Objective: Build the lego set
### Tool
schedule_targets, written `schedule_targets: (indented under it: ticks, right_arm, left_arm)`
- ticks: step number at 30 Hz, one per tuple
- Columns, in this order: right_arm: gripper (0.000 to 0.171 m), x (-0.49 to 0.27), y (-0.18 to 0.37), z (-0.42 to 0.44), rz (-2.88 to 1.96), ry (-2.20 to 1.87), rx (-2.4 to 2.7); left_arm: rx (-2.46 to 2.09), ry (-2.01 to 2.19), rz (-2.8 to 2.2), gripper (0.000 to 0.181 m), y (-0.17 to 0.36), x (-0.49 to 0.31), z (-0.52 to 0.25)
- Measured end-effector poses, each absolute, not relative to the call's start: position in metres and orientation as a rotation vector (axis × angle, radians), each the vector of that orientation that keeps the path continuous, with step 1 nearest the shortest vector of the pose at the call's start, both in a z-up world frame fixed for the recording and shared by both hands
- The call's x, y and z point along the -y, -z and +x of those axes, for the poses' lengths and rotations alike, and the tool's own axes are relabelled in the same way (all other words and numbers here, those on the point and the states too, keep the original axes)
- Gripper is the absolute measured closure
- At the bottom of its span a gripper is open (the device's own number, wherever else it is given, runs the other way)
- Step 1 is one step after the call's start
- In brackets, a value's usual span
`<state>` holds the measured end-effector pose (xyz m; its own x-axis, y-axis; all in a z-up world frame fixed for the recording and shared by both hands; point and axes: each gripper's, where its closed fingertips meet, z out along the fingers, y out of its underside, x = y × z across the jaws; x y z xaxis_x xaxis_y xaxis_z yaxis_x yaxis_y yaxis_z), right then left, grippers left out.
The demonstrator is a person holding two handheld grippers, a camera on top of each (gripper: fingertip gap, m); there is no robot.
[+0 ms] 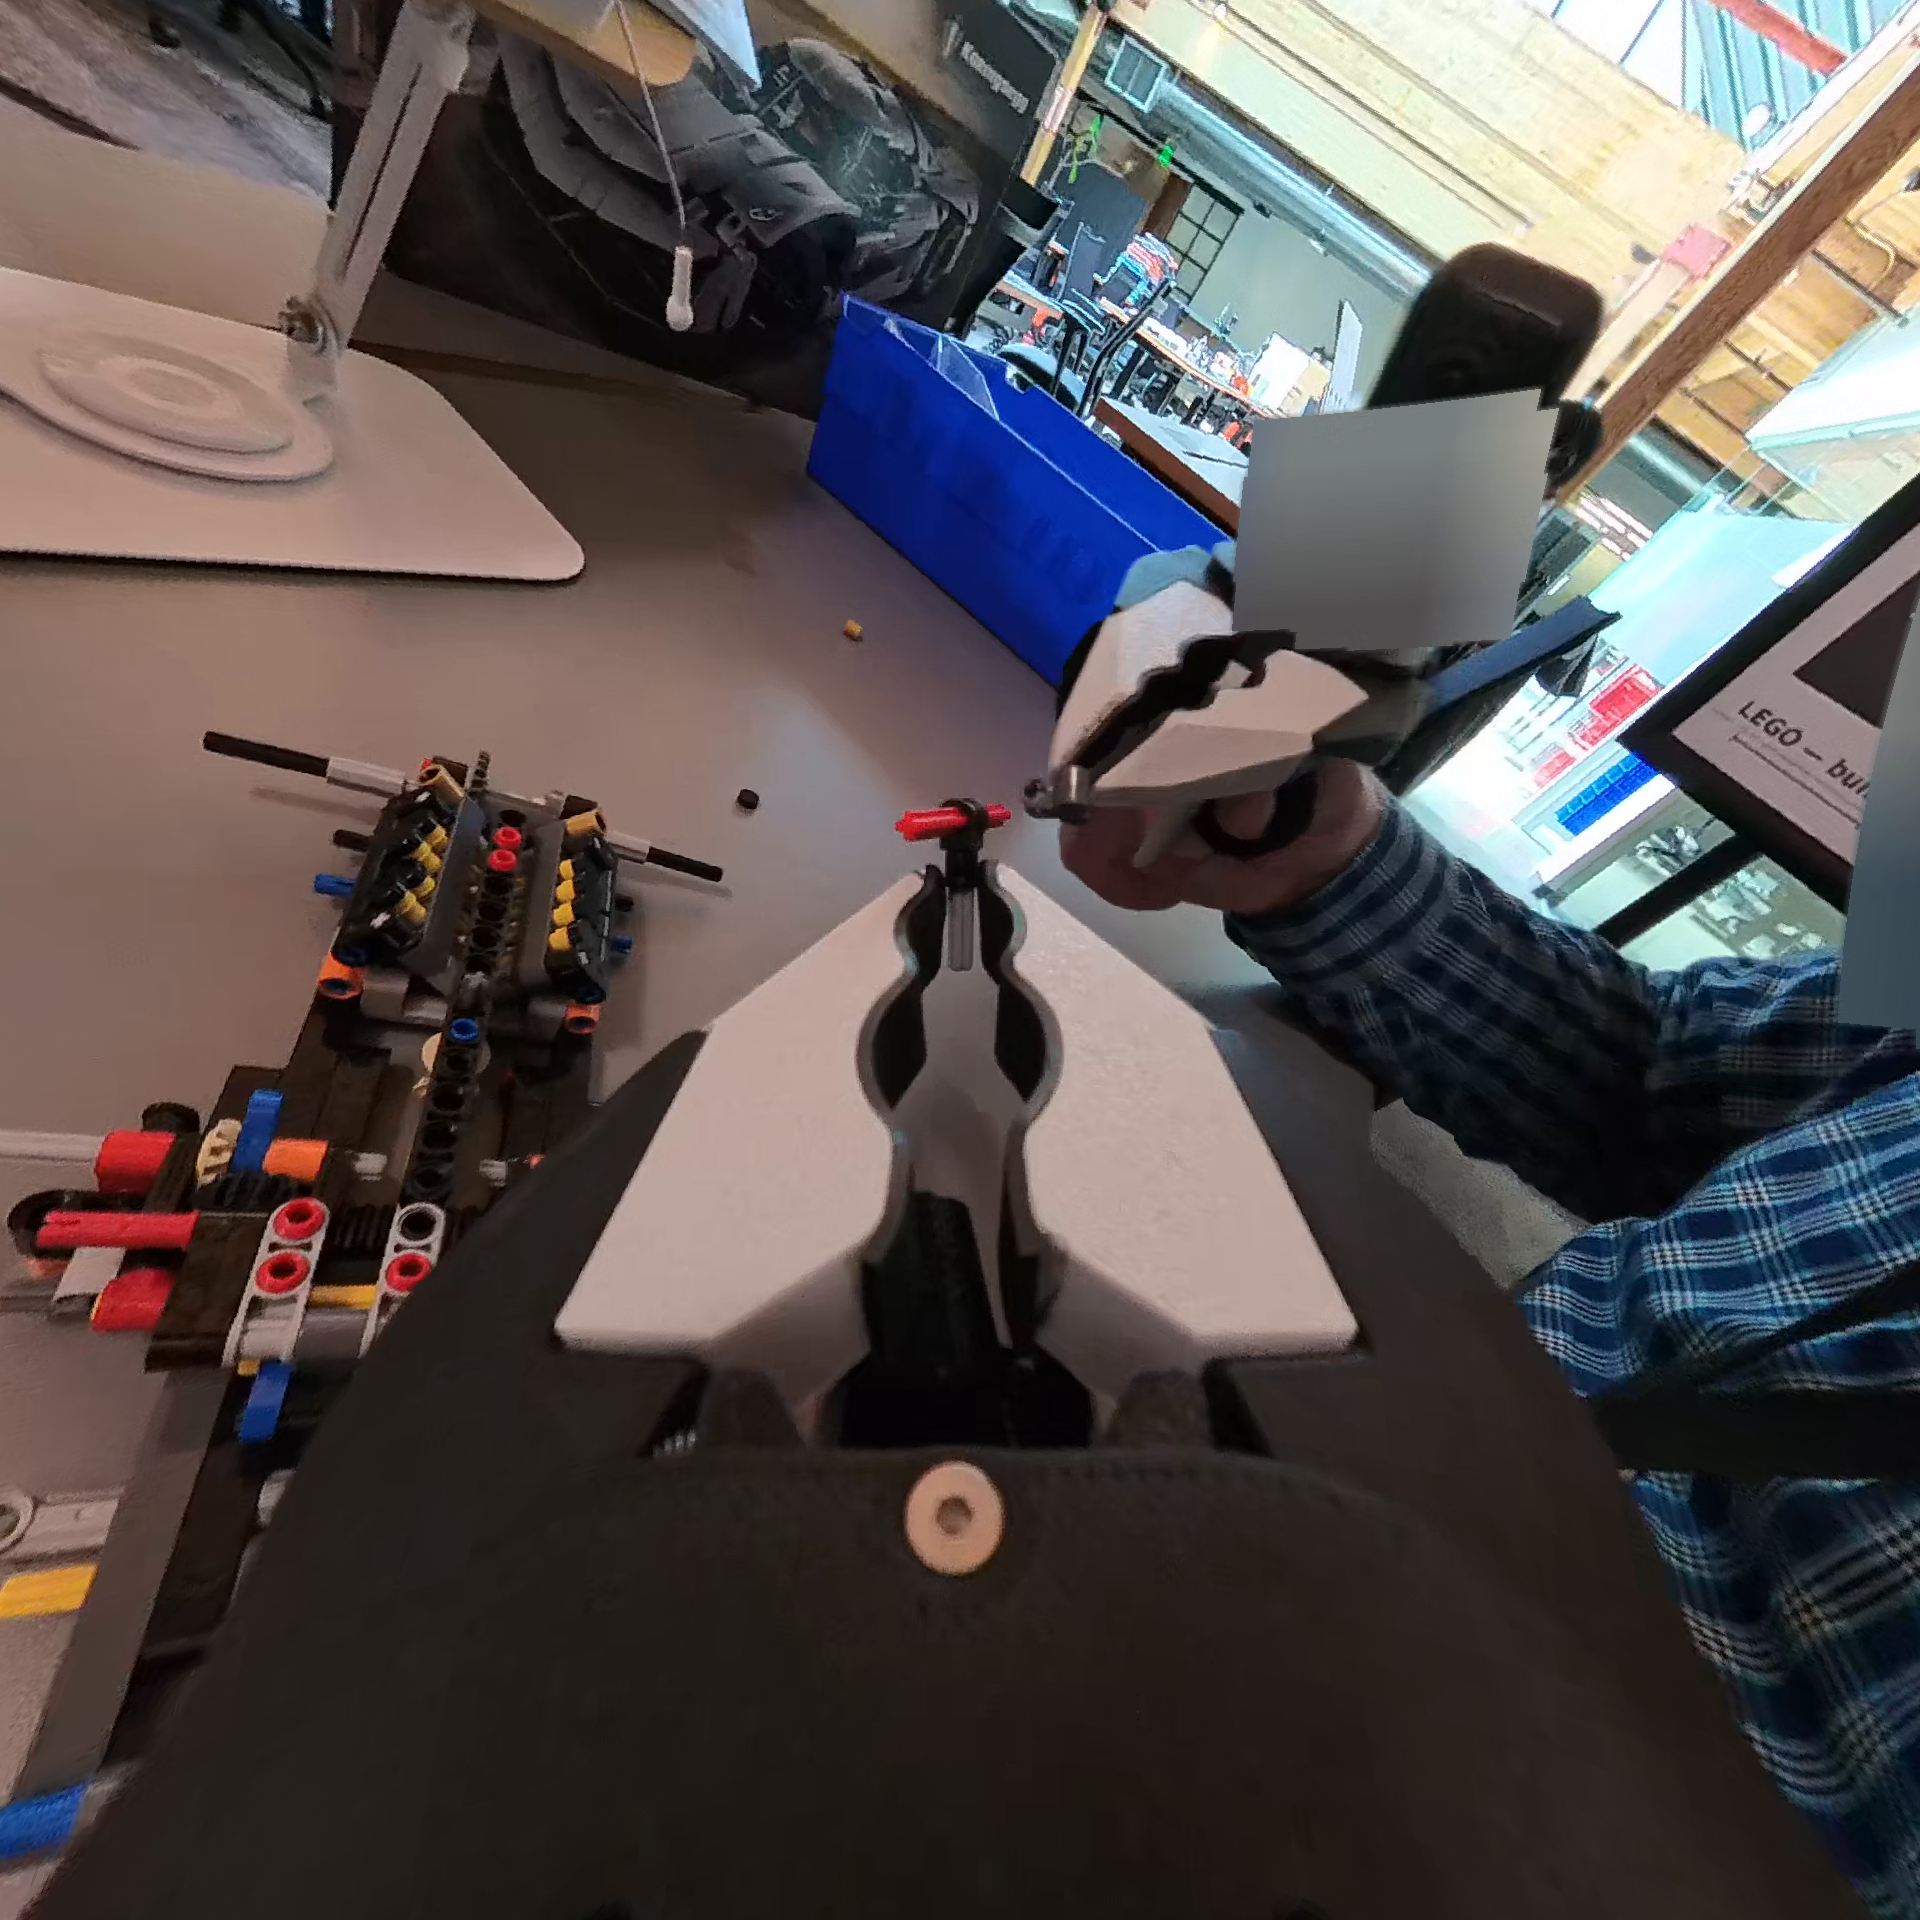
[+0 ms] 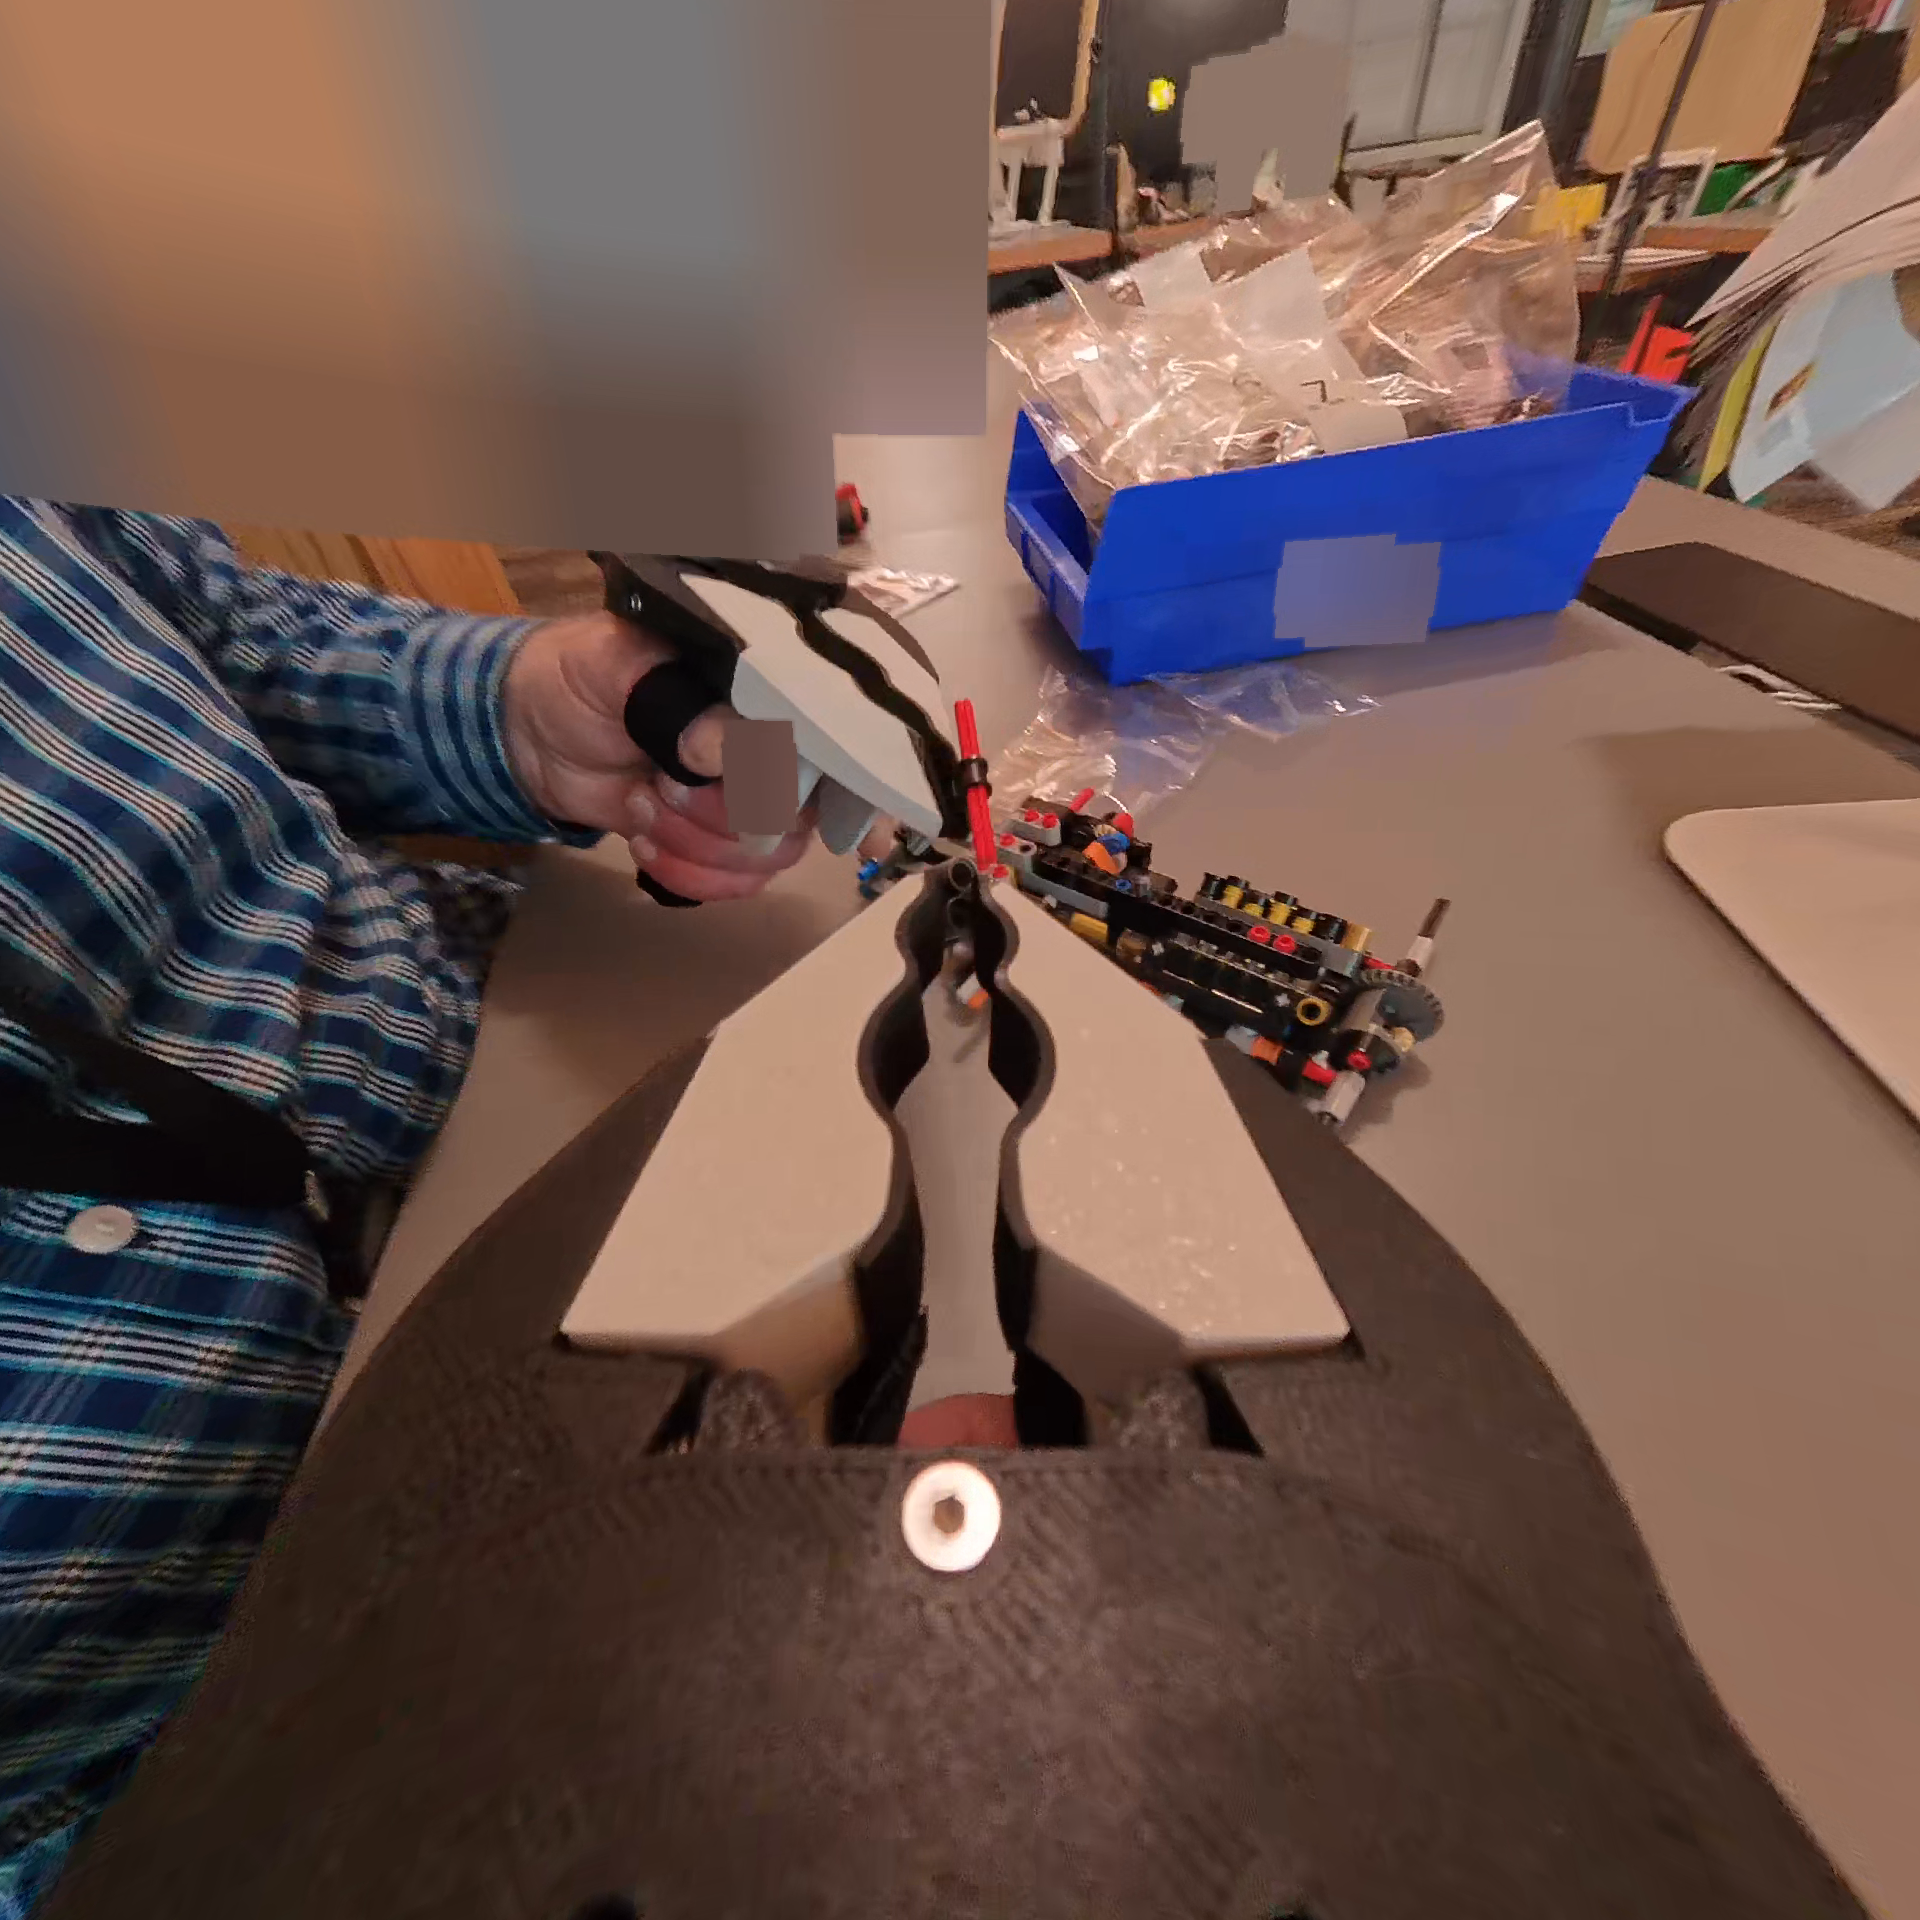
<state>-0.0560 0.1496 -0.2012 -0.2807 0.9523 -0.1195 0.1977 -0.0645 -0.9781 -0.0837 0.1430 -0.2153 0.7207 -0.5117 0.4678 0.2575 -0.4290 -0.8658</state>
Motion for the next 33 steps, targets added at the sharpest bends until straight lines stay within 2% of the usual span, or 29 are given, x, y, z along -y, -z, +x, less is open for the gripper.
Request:
schedule_targets:
  ticks: [4,14,33]
  right_arm:
    - [0.17,-0.148,0.19,-0.053,-1.179,-1.524,1.488]
    - [0.17,-0.142,0.188,-0.05,-1.072,-1.373,1.553]
    - [0.17,-0.137,0.193,-0.049,-1.026,-1.129,1.685]
  left_arm:
    - [-0.243,0.863,-1.814,0.176,0.21,-0.141,-0.079]
    - [-0.339,0.846,-1.748,0.176,0.197,-0.138,-0.07]
    - [-0.479,0.675,-1.805,0.176,0.204,-0.138,-0.065]
